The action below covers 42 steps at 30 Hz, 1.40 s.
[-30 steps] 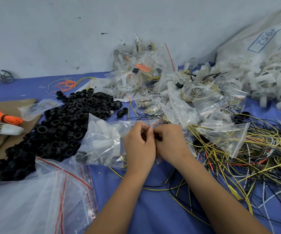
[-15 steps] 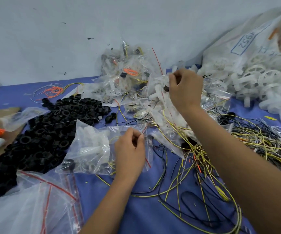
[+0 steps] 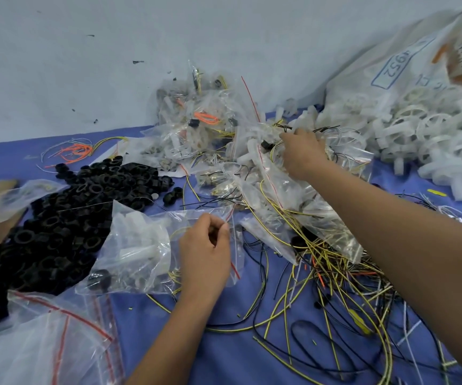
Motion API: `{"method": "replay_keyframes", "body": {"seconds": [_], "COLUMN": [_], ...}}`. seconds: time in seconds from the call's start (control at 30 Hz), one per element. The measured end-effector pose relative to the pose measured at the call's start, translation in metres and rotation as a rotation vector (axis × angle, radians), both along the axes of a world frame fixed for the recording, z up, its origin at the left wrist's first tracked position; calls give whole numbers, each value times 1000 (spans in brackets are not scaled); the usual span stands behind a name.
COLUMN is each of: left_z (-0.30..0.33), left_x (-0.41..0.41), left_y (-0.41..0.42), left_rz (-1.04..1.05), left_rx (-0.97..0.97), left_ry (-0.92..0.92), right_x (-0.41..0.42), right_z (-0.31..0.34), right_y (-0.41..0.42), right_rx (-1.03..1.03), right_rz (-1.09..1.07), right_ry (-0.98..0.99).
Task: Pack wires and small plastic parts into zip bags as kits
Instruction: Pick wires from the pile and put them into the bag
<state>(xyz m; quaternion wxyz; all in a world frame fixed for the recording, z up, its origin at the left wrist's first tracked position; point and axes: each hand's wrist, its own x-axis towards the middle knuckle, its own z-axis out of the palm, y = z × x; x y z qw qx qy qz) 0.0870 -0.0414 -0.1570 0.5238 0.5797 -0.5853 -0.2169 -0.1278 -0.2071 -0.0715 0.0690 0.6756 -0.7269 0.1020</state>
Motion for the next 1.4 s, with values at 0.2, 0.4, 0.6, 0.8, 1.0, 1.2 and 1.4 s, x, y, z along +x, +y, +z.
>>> {"method": "replay_keyframes", "body": {"seconds": [0.2, 0.4, 0.6, 0.8, 1.0, 1.2, 1.4], "left_z": [-1, -1, 0, 0, 1, 6, 7], "left_x": [0, 0, 0, 0, 1, 0, 5], "left_y": [-1, -1, 0, 0, 2, 4, 4], "left_rz": [-15, -8, 1, 5, 13, 133, 237], "left_rx": [0, 2, 3, 13, -7, -31, -64], "left_ry": [33, 40, 49, 54, 68, 91, 219], "right_x": [-4, -10, -17, -9, 10, 46, 79], "right_z": [1, 18, 44, 47, 37, 8, -40], "right_y": [17, 31, 44, 84, 117, 140, 154], "right_rx": [-188, -280, -445, -802, -1014, -690, -539], "right_rz": [33, 67, 35, 55, 185, 300, 216], "right_ry": [-211, -135, -351, -707, -1031, -1611, -1401]}}
